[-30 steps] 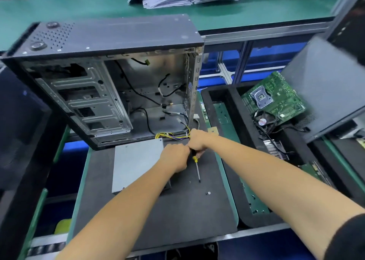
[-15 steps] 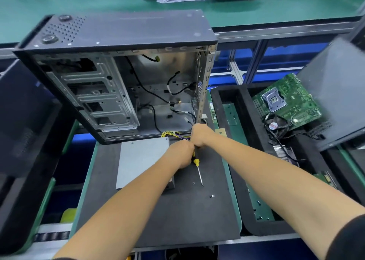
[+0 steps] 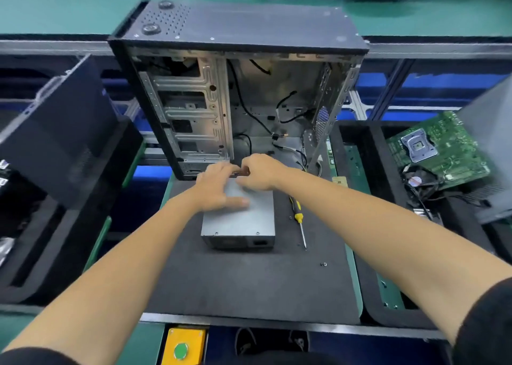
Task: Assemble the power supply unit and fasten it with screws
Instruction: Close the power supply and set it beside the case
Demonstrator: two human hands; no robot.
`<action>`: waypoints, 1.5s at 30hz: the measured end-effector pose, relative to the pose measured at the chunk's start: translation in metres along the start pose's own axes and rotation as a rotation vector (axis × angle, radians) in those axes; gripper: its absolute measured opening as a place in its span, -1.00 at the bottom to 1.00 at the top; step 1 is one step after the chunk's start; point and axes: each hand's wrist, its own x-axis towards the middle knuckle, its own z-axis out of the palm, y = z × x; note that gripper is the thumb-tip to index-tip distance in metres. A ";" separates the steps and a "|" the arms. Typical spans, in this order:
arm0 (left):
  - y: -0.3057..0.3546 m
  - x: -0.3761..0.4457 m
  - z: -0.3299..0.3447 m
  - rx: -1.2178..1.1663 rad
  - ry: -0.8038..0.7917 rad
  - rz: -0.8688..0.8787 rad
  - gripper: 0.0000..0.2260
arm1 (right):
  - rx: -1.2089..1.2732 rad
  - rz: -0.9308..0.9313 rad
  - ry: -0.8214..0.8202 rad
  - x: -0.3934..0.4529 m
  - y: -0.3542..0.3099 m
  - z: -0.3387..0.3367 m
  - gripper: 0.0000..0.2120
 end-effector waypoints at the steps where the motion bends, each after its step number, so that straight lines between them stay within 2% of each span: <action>1: -0.002 -0.006 0.001 -0.001 -0.058 0.020 -0.01 | -0.027 -0.003 -0.028 0.004 -0.006 0.001 -0.76; 4: -0.012 -0.021 0.008 -0.005 -0.119 0.017 0.13 | -0.052 0.026 -0.081 0.013 -0.019 0.002 -0.74; 10: -0.038 -0.046 0.021 -0.325 -0.093 0.005 0.22 | -0.002 0.080 -0.149 0.026 -0.023 0.006 -0.53; 15: -0.053 -0.071 0.044 -0.572 -0.060 -0.021 0.29 | 0.032 0.124 -0.145 0.041 -0.028 0.018 -0.55; 18: -0.047 -0.076 0.051 -0.638 0.004 0.042 0.19 | 0.005 0.146 -0.167 0.046 -0.029 0.025 -0.46; 22: -0.041 -0.083 0.059 -0.642 0.125 -0.057 0.03 | 0.017 0.182 -0.164 0.053 -0.030 0.031 -0.31; 25: -0.040 -0.092 0.068 -0.621 0.181 -0.095 -0.12 | 0.073 0.241 -0.193 0.054 -0.033 0.031 -0.13; 27: -0.038 -0.094 0.072 -0.624 0.201 -0.114 -0.17 | 0.094 0.266 -0.178 0.054 -0.036 0.033 -0.08; 33: -0.040 -0.096 0.076 -0.600 0.165 -0.166 -0.12 | 0.030 0.235 -0.057 0.052 -0.040 0.039 -0.31; 45: -0.046 -0.093 0.075 -0.560 0.110 -0.173 -0.14 | 0.015 0.197 0.263 0.030 -0.052 0.046 -0.38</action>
